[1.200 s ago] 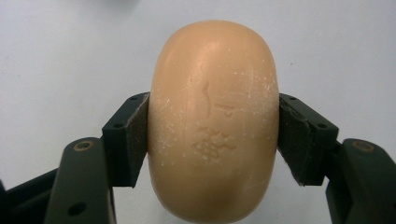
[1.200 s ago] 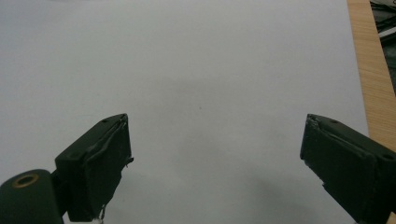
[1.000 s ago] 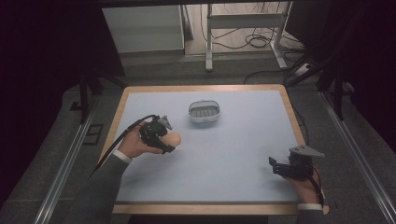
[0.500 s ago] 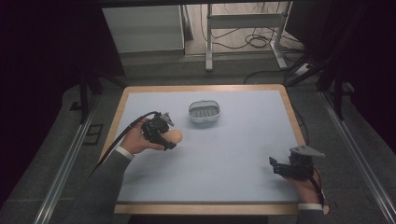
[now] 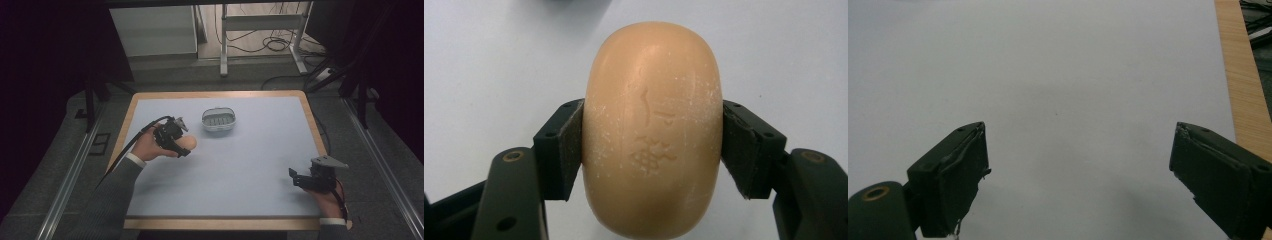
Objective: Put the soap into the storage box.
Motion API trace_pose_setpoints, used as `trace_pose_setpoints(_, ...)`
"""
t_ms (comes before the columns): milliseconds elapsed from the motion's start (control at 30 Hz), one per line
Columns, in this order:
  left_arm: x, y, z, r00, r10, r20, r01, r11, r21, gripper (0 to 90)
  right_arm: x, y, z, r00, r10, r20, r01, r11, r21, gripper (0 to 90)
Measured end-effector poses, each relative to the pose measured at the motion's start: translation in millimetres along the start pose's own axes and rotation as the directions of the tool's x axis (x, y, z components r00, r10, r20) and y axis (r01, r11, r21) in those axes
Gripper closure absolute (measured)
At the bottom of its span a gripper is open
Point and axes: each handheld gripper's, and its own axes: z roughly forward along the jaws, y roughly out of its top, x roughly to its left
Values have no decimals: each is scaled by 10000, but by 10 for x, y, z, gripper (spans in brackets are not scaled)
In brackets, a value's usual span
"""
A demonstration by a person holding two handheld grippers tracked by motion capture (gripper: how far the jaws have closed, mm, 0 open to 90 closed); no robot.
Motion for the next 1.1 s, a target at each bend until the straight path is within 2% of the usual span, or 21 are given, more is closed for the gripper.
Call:
trace_pose_setpoints(700,84,150,13,9999,-91,-94,90,10000,-40,328,-15,-6,-1,10000,75,47,-75,10000,20,85)
trace_pose_setpoints(1100,130,284,-8,9997,26,-234,-26,10000,14,328,-22,-13,8,9999,54,95,-55,10000,77,85)
